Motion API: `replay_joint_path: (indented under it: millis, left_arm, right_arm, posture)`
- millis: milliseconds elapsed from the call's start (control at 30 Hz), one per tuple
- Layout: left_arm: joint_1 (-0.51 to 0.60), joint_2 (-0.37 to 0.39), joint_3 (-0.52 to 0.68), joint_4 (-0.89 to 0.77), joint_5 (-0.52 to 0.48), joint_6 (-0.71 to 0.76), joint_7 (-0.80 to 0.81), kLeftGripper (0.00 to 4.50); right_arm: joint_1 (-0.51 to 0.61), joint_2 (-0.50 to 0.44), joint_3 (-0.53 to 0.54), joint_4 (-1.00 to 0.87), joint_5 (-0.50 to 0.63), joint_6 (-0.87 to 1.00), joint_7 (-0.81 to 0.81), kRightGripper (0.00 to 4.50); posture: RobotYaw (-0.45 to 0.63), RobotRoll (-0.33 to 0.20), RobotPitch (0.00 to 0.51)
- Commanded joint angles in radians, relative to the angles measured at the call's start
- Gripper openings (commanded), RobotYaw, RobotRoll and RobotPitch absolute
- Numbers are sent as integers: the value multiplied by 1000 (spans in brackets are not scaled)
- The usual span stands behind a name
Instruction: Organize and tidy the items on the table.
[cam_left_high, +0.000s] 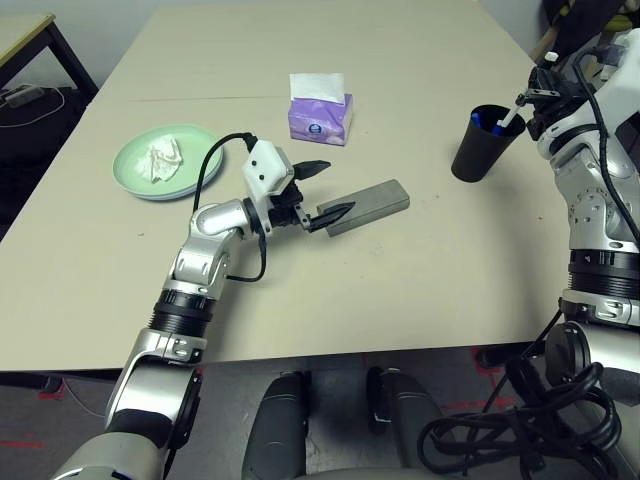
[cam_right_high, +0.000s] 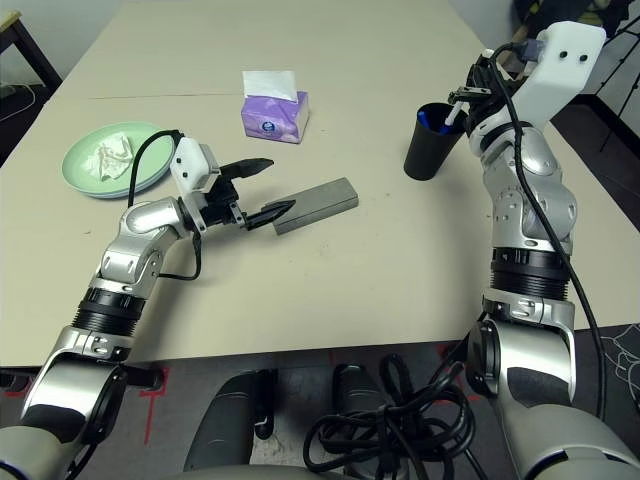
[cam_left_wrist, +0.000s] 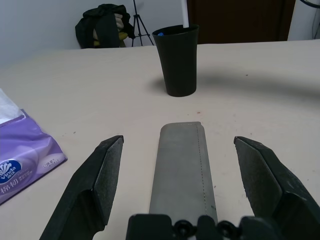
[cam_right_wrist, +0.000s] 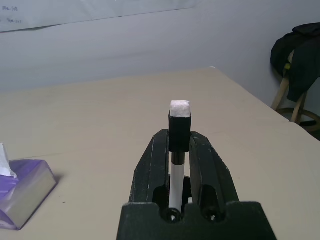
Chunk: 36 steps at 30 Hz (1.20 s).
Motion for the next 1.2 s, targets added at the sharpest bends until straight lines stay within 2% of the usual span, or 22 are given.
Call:
replay_joint_path:
  millis: [33,67,100,133,300,400,633,800,933,1100,1200]
  left_arm:
    - [-12,-7,8,13,-13,-6,-16,4500]
    - [-12,-8,9,11,-15,-5,-18,4500]
    - [-12,-9,10,8,-16,-4,-21,4500]
    - [-12,-10,12,4,-19,-3,-23,4500]
    - [-18,-12,17,3,-29,1,-26,4500]
    - [-22,-16,22,8,-35,1,-23,4500]
    - [-34,-30,38,18,-42,4,-15,4500]
    - [-38,-35,54,38,-31,6,18,4500]
    - [-34,-31,72,72,31,5,141,4500]
    - [-26,-72,177,90,62,14,423,4500]
    - [5,-79,238,70,63,32,552,4500]
  right_arm:
    - [2,-11,8,11,-19,11,-2,418]
    - [4,-8,8,8,-17,17,-2,418]
    - [6,-5,7,5,-14,22,-3,1187]
    - [7,-3,7,1,-12,26,-3,1437]
    - [10,4,8,-11,-9,39,5,3420]
    - [11,5,8,-19,-6,39,11,4466]
    - [80,15,10,-92,35,-42,133,4466]
    - [241,46,-1,-172,96,-166,276,4466]
    - [376,77,-2,-239,133,-195,323,4466]
    - [497,101,32,-252,35,-269,269,4466]
    - [518,120,22,-206,-24,-347,210,4466]
  posture:
    - [11,0,135]
    - [12,0,133]
    - [13,0,134]
    - [13,0,133]
    - [14,0,132]
    - [11,0,131]
    - [4,0,129]
    - [-6,0,130]
    - [-26,0,127]
    - [-34,0,125]
    - [-20,0,120]
